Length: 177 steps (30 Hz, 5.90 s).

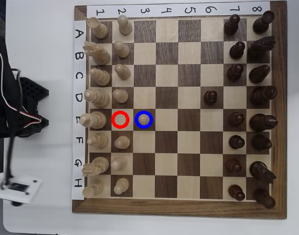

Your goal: Move the piece to destination

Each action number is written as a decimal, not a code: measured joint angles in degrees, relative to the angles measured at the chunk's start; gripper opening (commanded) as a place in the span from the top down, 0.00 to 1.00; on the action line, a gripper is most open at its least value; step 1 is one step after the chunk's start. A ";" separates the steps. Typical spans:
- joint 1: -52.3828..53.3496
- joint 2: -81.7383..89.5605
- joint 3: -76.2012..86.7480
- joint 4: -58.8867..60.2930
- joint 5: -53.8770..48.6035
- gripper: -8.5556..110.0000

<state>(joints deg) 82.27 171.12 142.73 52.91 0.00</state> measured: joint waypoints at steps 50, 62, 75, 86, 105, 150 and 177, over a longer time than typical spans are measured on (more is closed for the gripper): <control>8.35 21.71 36.39 12.04 -0.79 0.93; 9.32 21.71 36.47 12.04 -1.41 0.93; 9.93 21.71 36.47 12.04 -1.49 0.93; 9.93 21.71 36.47 12.04 -1.49 0.93; 10.11 21.71 36.47 12.04 -1.58 0.93; 10.11 21.71 36.47 12.04 -1.58 0.93; 10.11 21.71 36.47 12.04 -1.58 0.93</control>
<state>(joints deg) 92.37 192.83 179.21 64.95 -1.58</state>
